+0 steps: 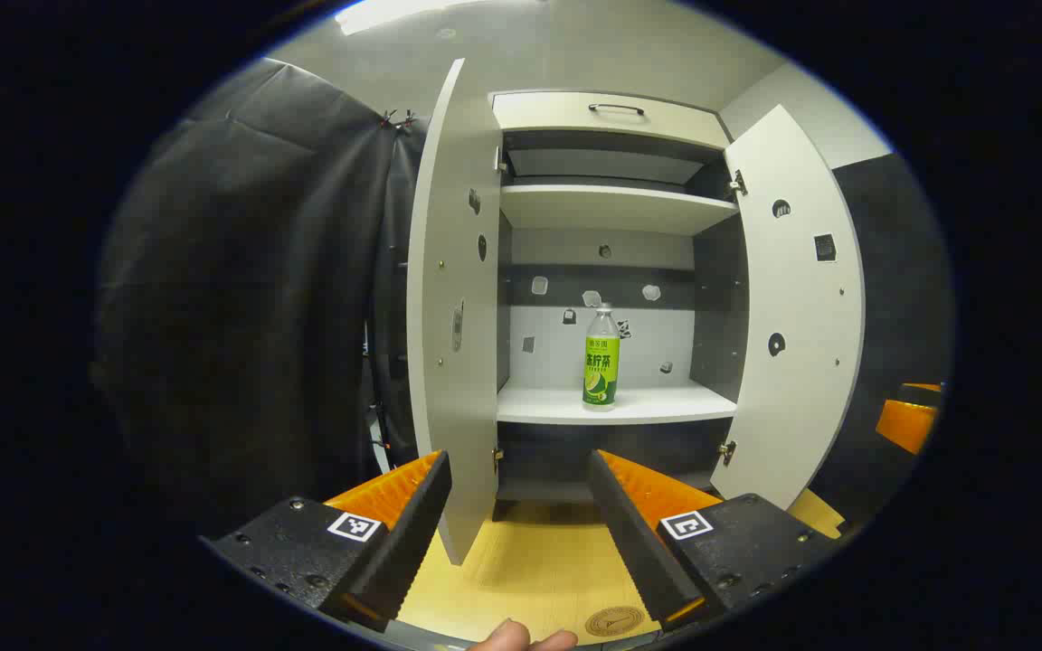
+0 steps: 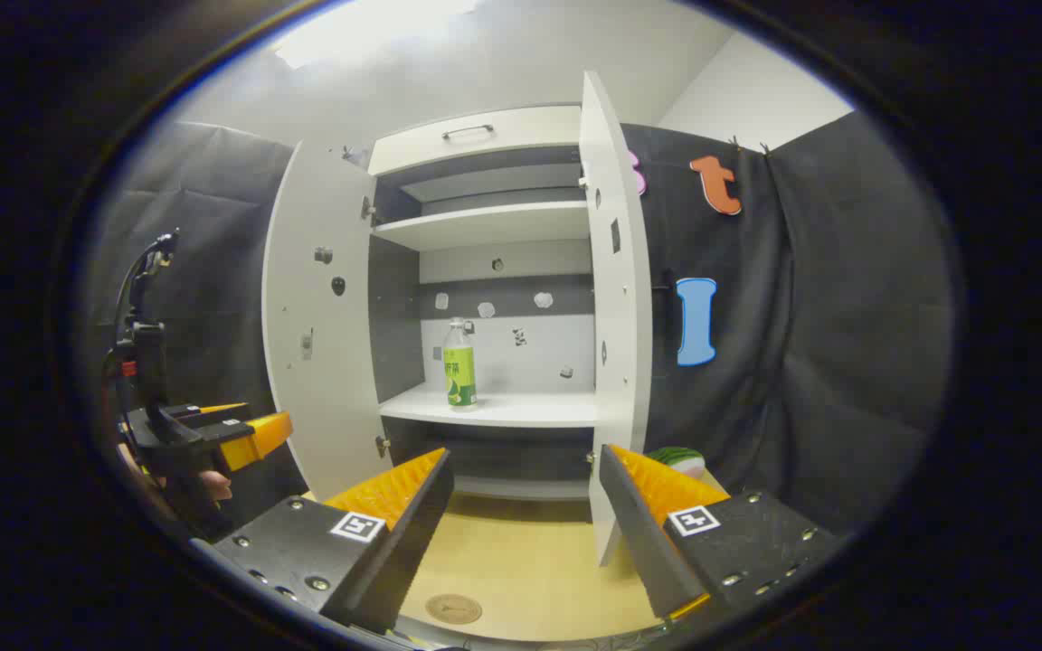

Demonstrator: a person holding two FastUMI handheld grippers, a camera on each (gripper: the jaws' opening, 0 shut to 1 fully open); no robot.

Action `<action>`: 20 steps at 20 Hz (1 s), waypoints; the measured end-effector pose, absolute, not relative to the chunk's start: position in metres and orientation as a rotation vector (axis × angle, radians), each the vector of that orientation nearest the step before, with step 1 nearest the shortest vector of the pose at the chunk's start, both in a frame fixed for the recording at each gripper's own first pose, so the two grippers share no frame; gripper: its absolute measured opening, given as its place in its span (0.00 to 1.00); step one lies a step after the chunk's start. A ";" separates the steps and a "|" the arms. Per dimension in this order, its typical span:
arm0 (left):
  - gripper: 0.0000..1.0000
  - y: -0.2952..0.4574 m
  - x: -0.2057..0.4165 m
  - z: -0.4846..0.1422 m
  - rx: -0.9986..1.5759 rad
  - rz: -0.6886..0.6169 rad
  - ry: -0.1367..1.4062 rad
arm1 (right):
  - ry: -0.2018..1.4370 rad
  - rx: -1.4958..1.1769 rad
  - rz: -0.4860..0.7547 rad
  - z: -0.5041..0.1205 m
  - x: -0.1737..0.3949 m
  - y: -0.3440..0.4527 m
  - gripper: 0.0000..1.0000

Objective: Grasp the bottle in the cabinet with the left hand and place it on the coaster, then close the right door with the right hand and the left door with the left hand.

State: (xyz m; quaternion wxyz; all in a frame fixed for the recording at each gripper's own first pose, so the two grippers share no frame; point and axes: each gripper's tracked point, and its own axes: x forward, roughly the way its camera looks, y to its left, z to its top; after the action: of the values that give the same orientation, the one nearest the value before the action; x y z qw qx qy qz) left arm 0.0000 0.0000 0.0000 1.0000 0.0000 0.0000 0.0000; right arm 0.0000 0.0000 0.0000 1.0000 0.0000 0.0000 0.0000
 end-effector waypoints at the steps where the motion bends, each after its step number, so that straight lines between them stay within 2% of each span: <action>1: 0.96 0.001 0.003 0.006 -0.002 -0.015 -0.010 | -0.012 0.000 -0.002 0.005 0.000 0.005 0.94; 3: 0.96 0.001 0.007 0.017 -0.010 -0.040 -0.017 | -0.035 0.006 -0.003 0.016 0.001 0.015 0.94; 4: 0.97 0.000 0.009 0.023 -0.011 -0.057 -0.020 | -0.043 0.006 -0.013 0.020 0.003 0.018 1.00; 8: 0.97 -0.004 0.021 0.036 -0.008 -0.104 -0.029 | -0.069 -0.032 -0.035 0.032 0.009 0.023 0.98; 9: 0.95 -0.005 0.024 0.035 -0.007 -0.112 -0.023 | -0.076 -0.038 -0.040 0.035 0.010 0.024 0.94; 10: 0.97 -0.008 0.027 0.034 -0.005 -0.127 -0.014 | -0.079 -0.042 -0.045 0.038 0.012 0.025 0.98; 11: 0.98 -0.011 0.029 0.031 -0.004 -0.140 -0.005 | -0.080 -0.047 -0.060 0.041 0.014 0.022 0.94; 12: 0.97 -0.013 0.032 0.031 -0.001 -0.151 -0.003 | -0.080 -0.051 -0.067 0.043 0.016 0.020 0.98; 15: 0.98 -0.024 0.042 0.026 0.012 -0.185 -0.003 | -0.100 -0.058 -0.074 0.045 0.022 0.019 0.98; 16: 0.96 -0.025 0.047 0.021 0.017 -0.186 0.004 | -0.103 -0.063 -0.078 0.045 0.025 0.017 0.94; 18: 0.96 -0.032 0.057 0.016 0.013 -0.195 0.009 | -0.112 -0.078 -0.082 0.045 0.030 0.016 0.94; 19: 0.96 -0.034 0.063 0.013 0.013 -0.196 0.010 | -0.118 -0.083 -0.079 0.045 0.033 0.014 0.98; 20: 0.96 -0.036 0.069 0.011 0.016 -0.197 0.013 | -0.120 -0.083 -0.077 0.044 0.036 0.015 0.94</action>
State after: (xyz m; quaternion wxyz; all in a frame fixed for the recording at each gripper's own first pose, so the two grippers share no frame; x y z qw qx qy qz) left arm 0.0692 -0.0357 0.0108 0.9951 0.0078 0.0063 -0.0984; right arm 0.0356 0.0152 0.0440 0.9966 -0.0414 -0.0601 -0.0383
